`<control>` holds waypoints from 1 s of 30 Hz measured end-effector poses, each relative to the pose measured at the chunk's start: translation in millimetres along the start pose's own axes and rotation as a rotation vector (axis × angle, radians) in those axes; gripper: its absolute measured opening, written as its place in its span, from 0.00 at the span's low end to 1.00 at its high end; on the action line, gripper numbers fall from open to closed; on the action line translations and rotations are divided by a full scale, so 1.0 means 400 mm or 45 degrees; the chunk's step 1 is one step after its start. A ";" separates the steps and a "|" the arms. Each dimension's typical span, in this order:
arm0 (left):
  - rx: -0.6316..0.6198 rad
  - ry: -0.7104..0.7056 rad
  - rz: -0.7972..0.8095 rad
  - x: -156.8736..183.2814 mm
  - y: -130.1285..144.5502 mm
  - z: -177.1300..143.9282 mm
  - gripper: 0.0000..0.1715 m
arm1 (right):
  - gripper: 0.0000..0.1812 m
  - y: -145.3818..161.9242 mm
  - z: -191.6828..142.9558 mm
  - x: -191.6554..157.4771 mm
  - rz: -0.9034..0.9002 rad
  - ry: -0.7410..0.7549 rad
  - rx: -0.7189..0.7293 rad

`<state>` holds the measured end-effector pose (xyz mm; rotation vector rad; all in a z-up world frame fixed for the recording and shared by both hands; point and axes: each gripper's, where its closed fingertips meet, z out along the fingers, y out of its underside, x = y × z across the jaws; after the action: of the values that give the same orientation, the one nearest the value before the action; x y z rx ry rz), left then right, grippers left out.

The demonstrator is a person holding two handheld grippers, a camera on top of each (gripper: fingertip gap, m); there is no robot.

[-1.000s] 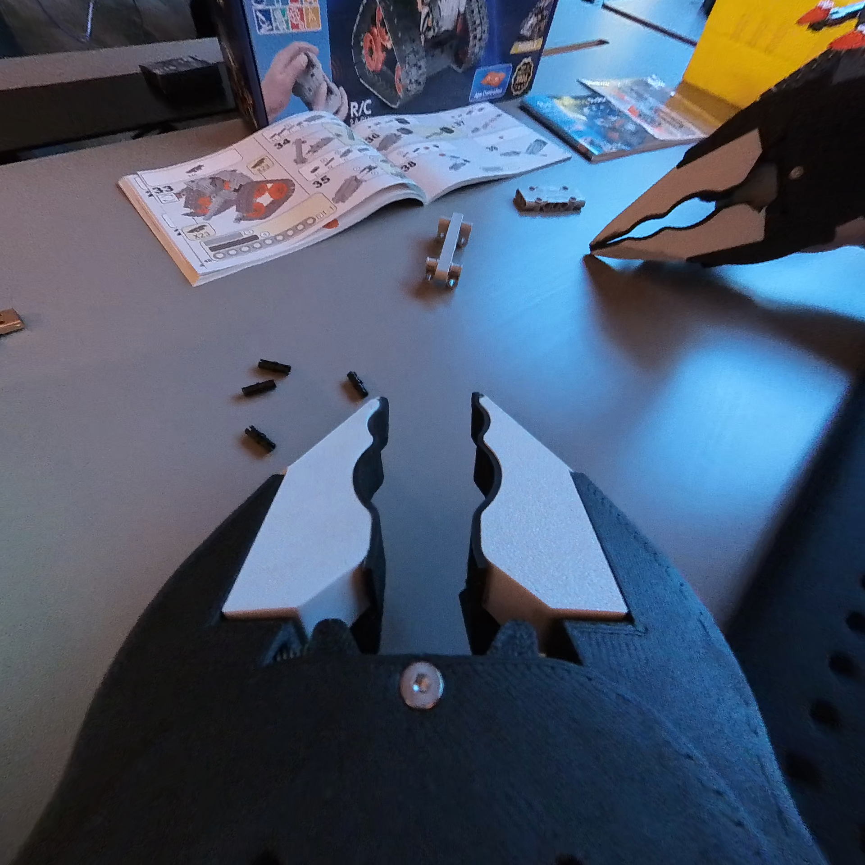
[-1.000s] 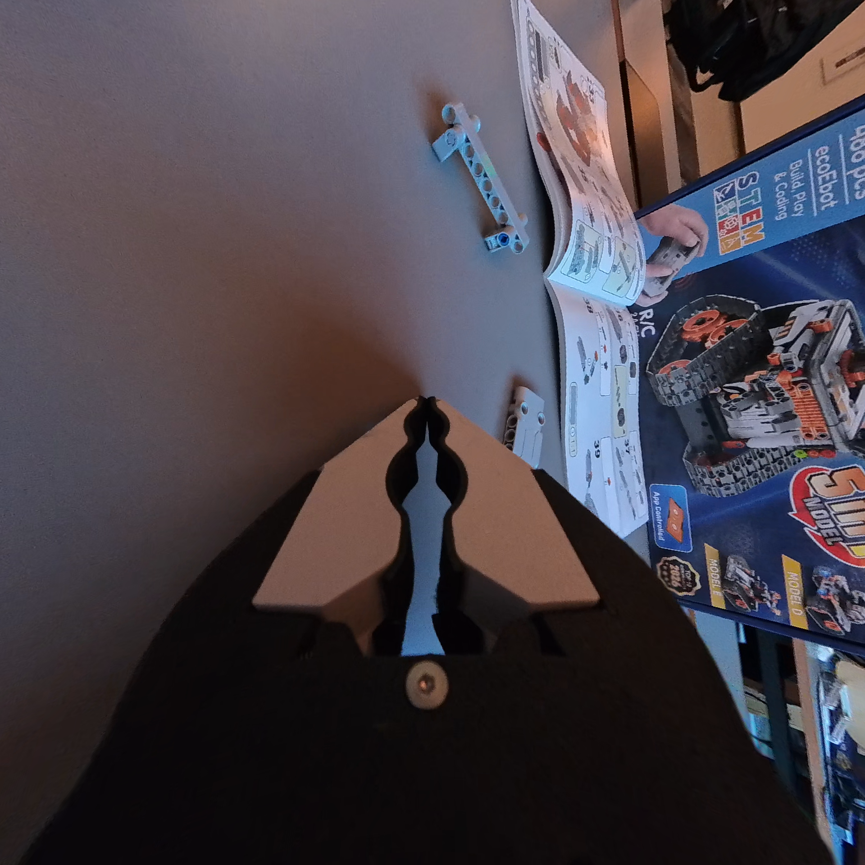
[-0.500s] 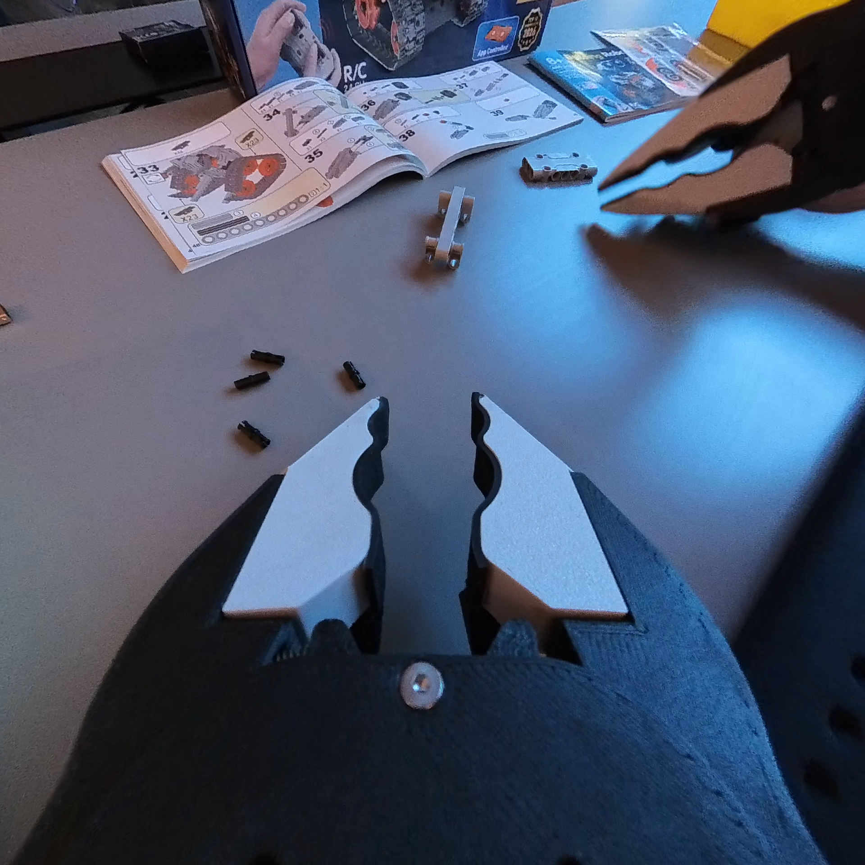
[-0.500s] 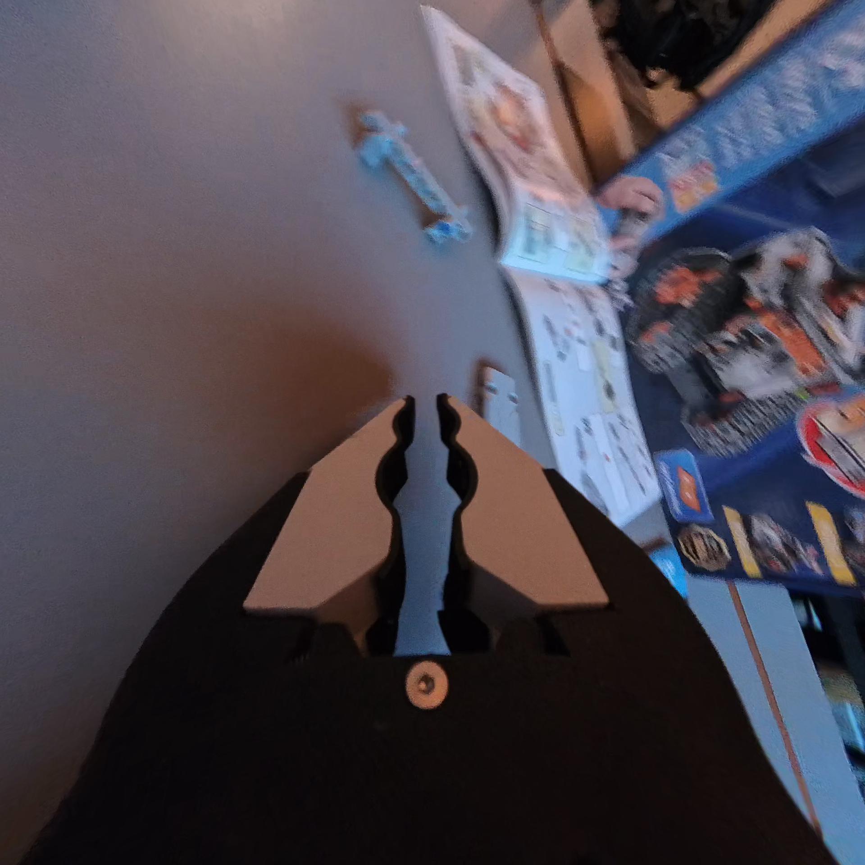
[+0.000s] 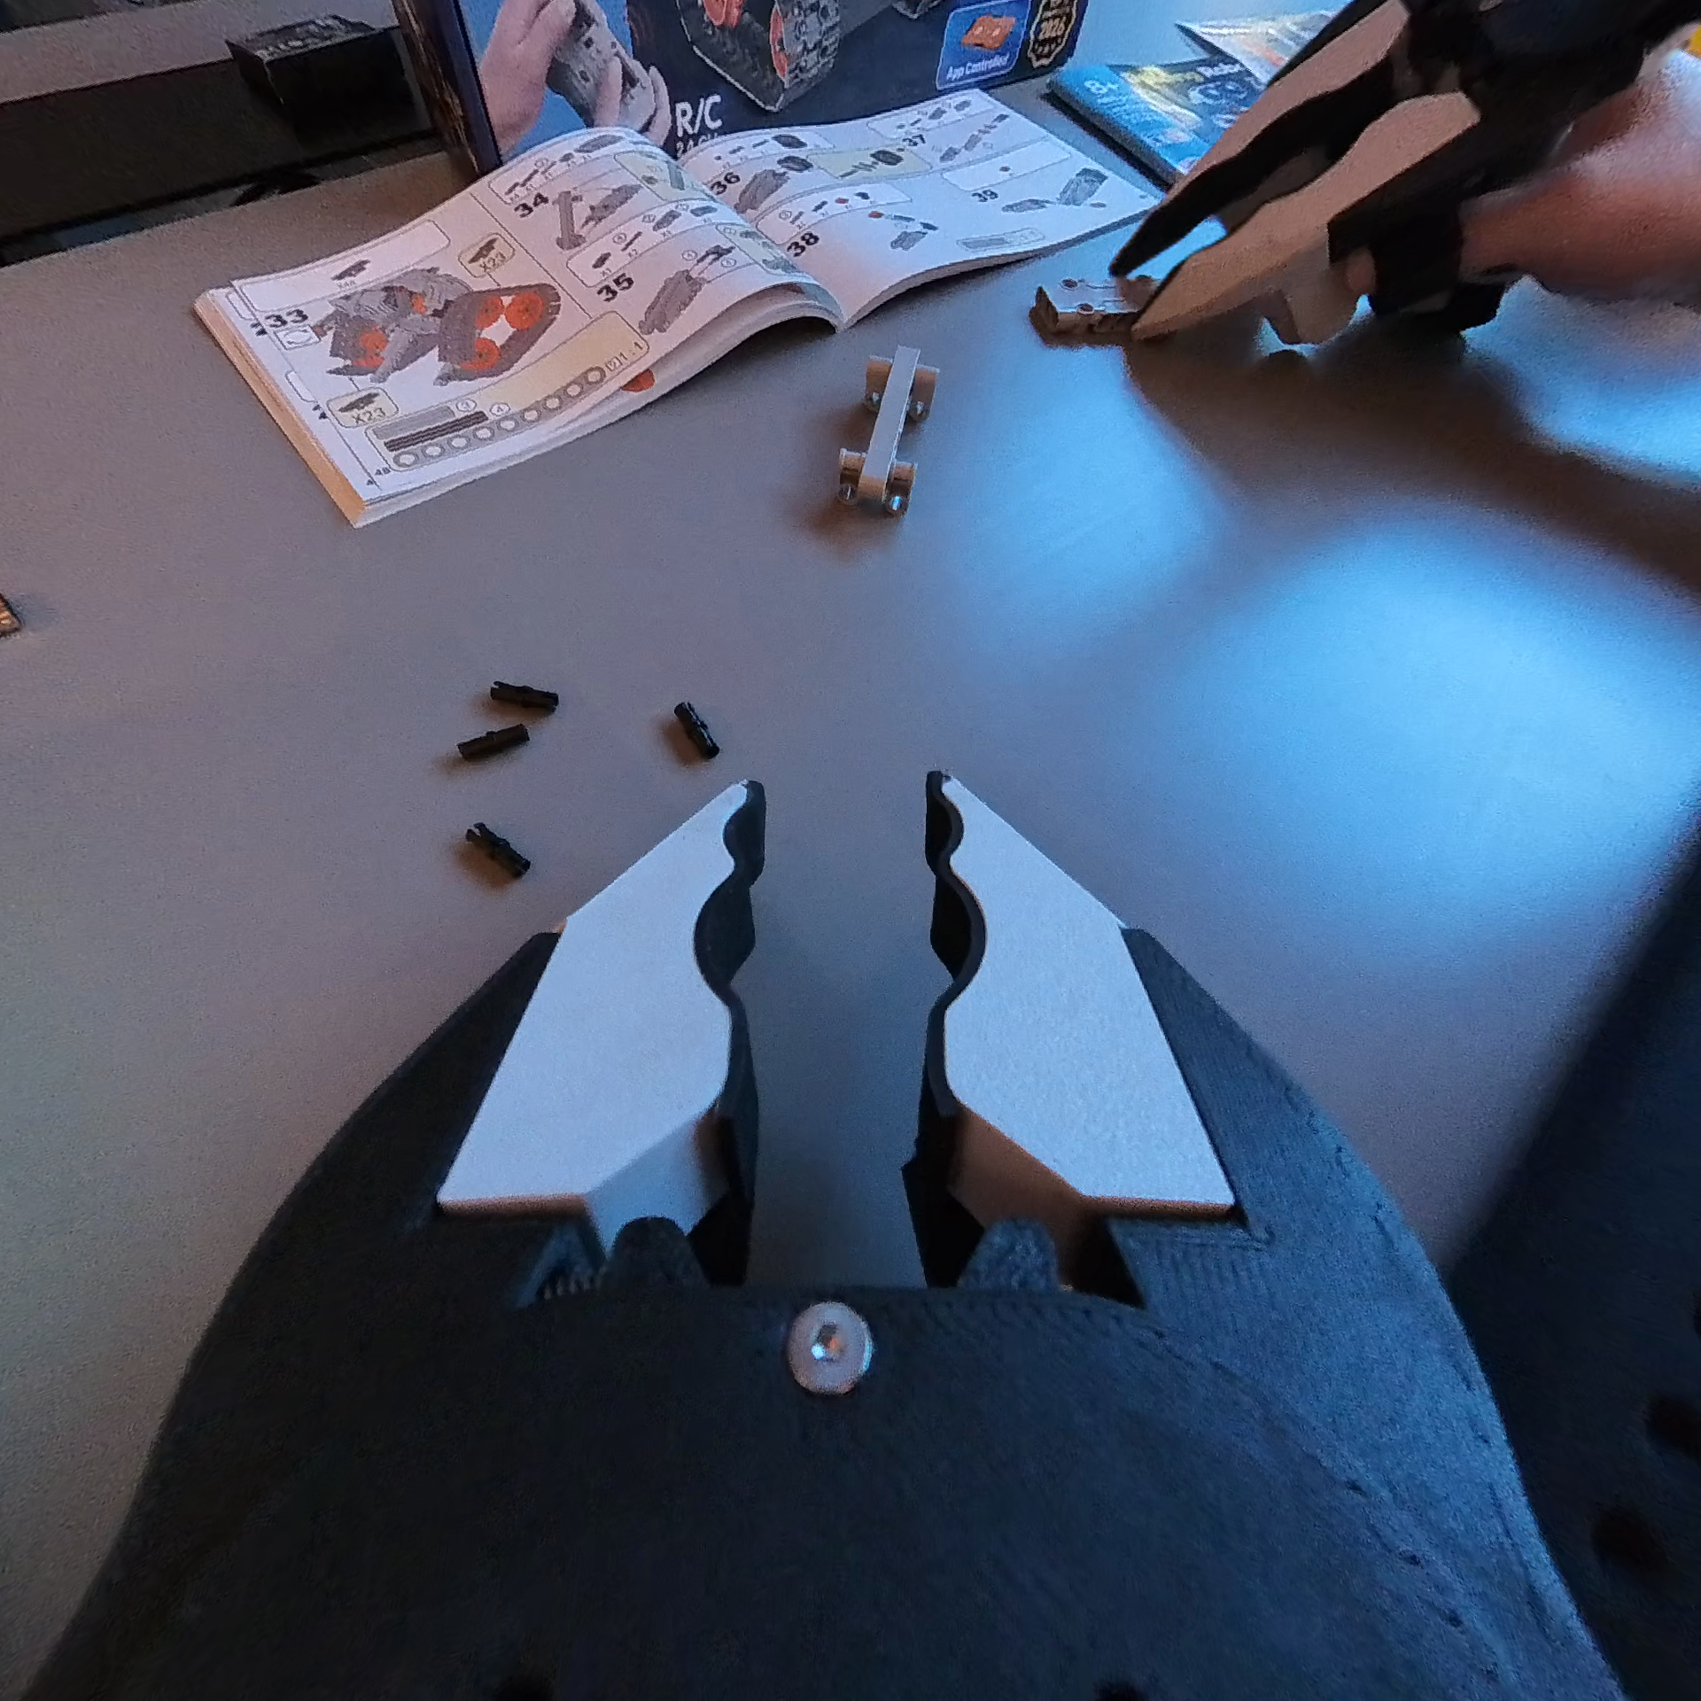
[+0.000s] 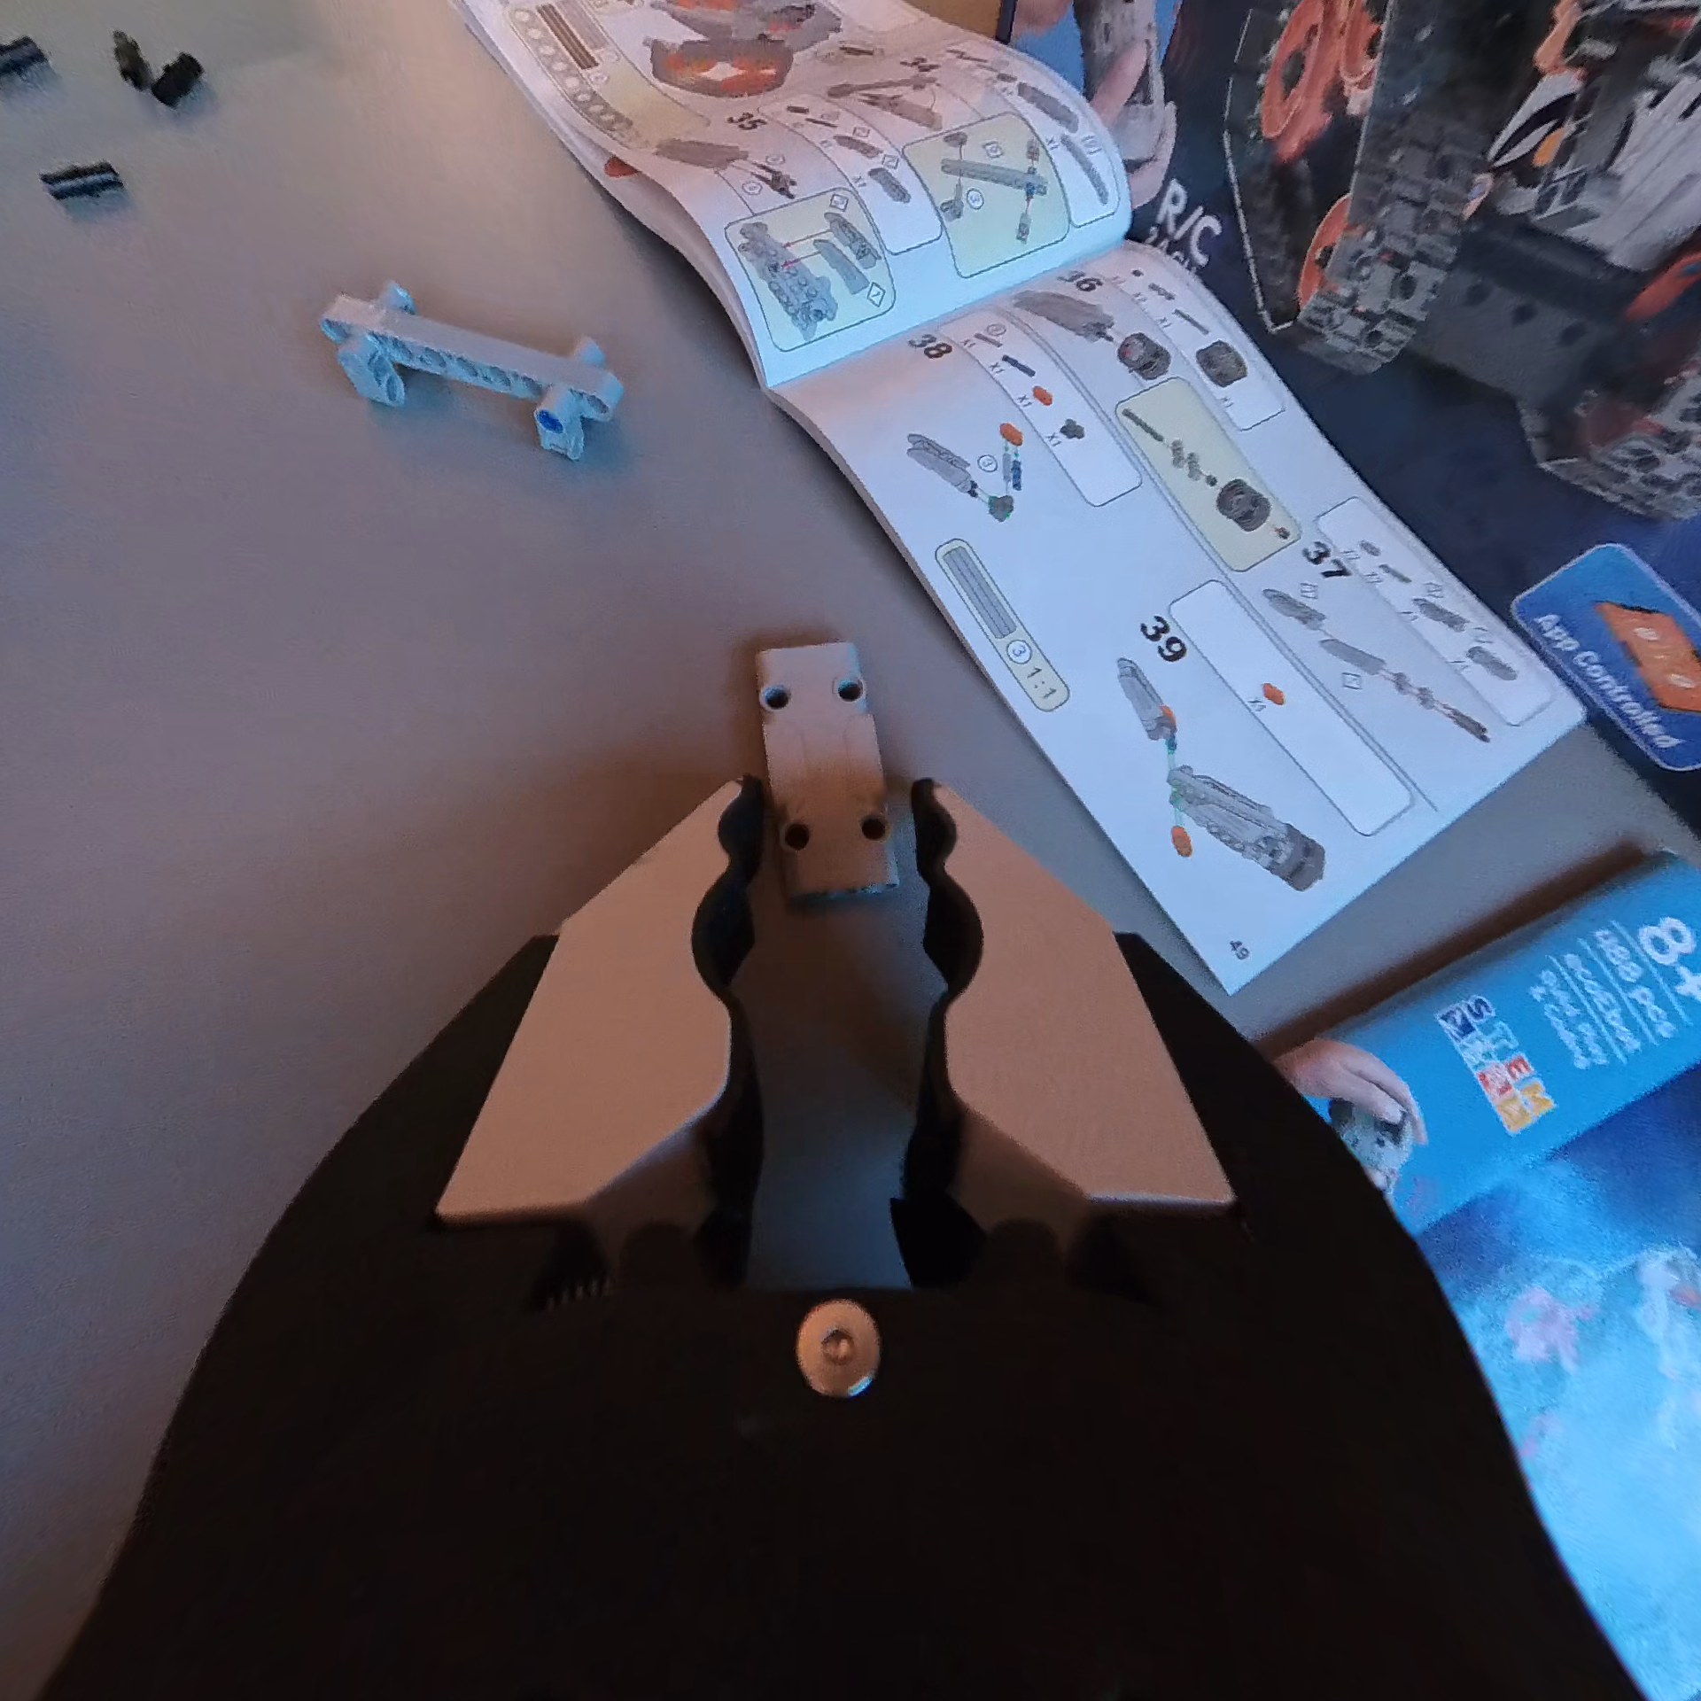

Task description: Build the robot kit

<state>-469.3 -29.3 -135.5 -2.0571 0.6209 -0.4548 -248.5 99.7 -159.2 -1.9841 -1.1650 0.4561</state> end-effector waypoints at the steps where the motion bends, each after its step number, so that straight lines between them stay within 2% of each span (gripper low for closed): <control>1: -0.005 -0.002 0.008 0.001 0.001 0.001 0.19 | 0.19 -0.001 0.004 0.000 0.017 -0.026 -0.003; 5: -0.046 -0.005 0.032 0.005 0.011 0.009 0.19 | 0.18 -0.004 0.010 -0.003 0.039 -0.080 -0.006; 18: -0.060 -0.005 0.018 0.002 0.015 0.012 0.19 | 0.14 -0.006 0.007 -0.017 -0.060 -0.066 0.007; 25: -0.031 0.014 -0.042 -0.008 0.006 0.010 0.19 | 0.13 -0.038 0.015 -0.046 -0.400 0.053 0.078; 30: 0.054 0.100 -0.127 -0.011 -0.037 0.011 0.18 | 0.13 -0.096 0.017 -0.089 -0.653 0.081 0.177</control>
<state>-466.9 -17.1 -125.4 -2.0439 0.5525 -0.6045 -293.2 83.0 -136.7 -1.4960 -1.4946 0.1981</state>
